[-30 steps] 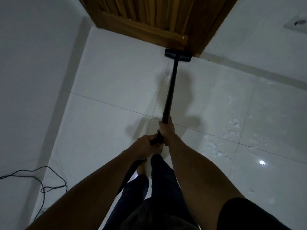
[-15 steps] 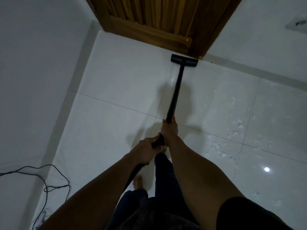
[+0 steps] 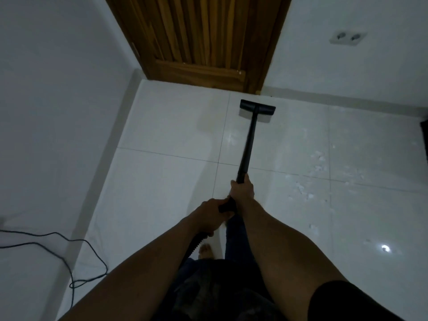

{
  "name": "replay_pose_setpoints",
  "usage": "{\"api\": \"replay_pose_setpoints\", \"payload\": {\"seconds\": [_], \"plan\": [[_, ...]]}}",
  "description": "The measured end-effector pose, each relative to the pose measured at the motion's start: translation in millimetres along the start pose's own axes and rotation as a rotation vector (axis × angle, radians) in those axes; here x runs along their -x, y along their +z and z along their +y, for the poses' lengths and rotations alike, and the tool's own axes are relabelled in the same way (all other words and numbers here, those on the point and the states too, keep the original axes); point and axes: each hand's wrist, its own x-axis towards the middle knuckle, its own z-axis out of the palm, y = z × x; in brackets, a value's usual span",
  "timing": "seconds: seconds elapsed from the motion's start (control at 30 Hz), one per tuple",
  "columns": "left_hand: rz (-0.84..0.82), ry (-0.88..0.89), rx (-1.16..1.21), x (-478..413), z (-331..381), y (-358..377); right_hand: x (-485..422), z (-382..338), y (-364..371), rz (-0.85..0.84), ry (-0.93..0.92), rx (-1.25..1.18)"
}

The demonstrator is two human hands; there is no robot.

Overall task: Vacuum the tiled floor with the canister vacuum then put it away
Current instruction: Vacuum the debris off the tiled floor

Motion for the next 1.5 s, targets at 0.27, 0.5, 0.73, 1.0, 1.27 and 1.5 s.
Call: {"api": "replay_pose_setpoints", "payload": {"seconds": [0.27, 0.5, 0.73, 1.0, 1.27, 1.5], "plan": [[0.0, 0.027, 0.032, 97, -29, 102, 106, 93, -47, 0.015, -0.009, -0.088], [0.042, 0.141, -0.078, 164, -55, 214, 179, 191, -99, -0.005, -0.013, -0.06], [-0.039, 0.142, -0.069, 243, -96, 337, 263, 321, -146, -0.048, 0.005, -0.031], [-0.136, 0.036, -0.071, 345, -161, 430, 364, 454, -145, -0.043, 0.016, 0.004], [-0.209, 0.04, -0.062, 458, -283, 512, 486, 599, -104, 0.008, 0.079, -0.079], [-0.321, 0.061, -0.186, 564, -351, 568, 599, 710, -79, 0.017, 0.157, -0.12]]}}
